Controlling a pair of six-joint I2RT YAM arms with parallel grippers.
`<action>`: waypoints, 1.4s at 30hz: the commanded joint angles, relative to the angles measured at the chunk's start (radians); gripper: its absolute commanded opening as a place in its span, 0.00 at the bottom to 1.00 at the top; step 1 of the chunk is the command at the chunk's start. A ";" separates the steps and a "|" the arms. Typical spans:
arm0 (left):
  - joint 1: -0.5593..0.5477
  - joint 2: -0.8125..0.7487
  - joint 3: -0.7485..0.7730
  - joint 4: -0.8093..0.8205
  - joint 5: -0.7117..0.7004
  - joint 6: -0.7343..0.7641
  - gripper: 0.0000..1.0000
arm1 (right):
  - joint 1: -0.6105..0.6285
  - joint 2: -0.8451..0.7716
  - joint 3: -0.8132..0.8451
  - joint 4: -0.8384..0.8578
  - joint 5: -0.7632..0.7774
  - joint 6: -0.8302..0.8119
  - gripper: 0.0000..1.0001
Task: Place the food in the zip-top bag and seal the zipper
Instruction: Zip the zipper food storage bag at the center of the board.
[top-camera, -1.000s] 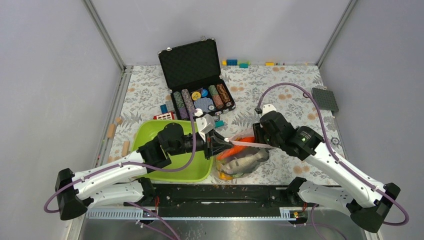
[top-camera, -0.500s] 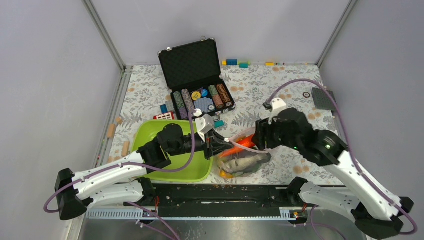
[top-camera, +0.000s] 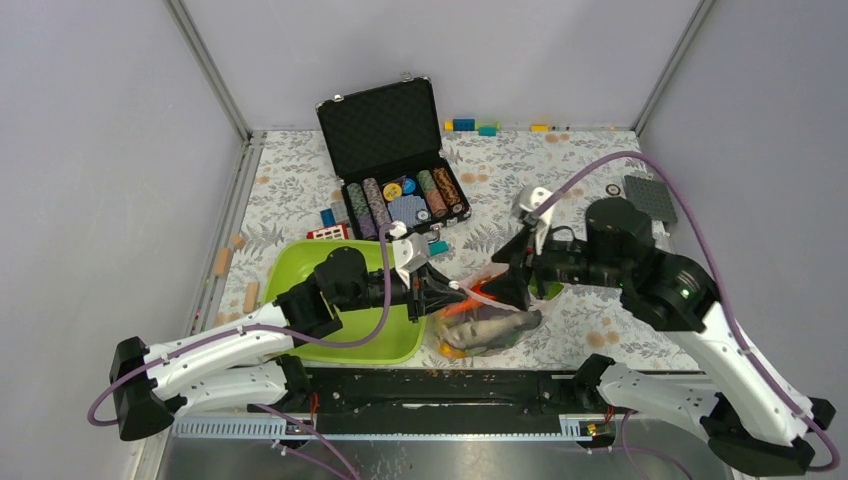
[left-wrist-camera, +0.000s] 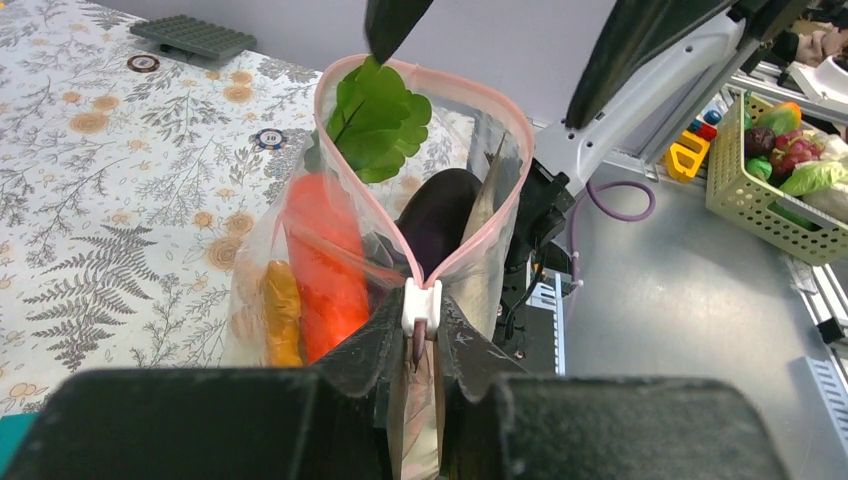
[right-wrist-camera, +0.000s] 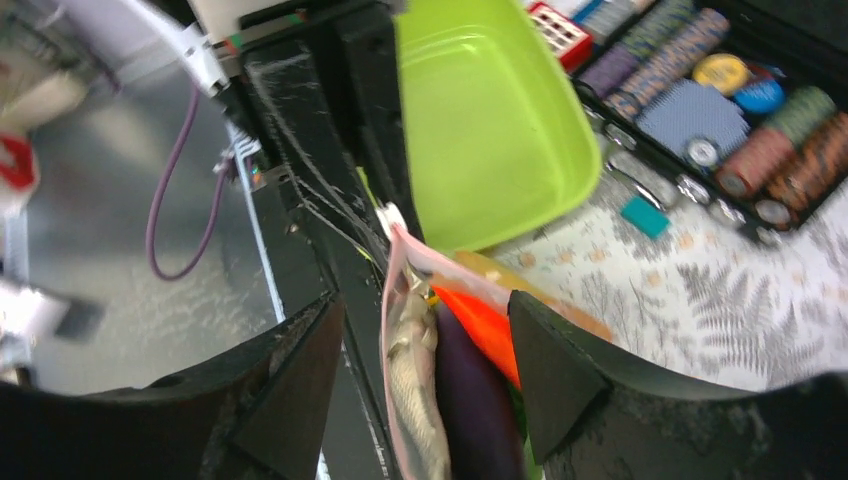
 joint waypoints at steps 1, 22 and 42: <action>-0.004 -0.023 0.053 0.028 0.065 0.042 0.00 | -0.001 0.085 0.055 0.049 -0.305 -0.244 0.68; -0.015 0.024 0.189 -0.197 0.009 0.139 0.00 | -0.001 0.208 0.060 -0.147 -0.253 -0.445 0.67; -0.024 -0.031 0.151 -0.269 -0.039 0.183 0.63 | -0.001 0.260 0.086 -0.211 -0.243 -0.464 0.03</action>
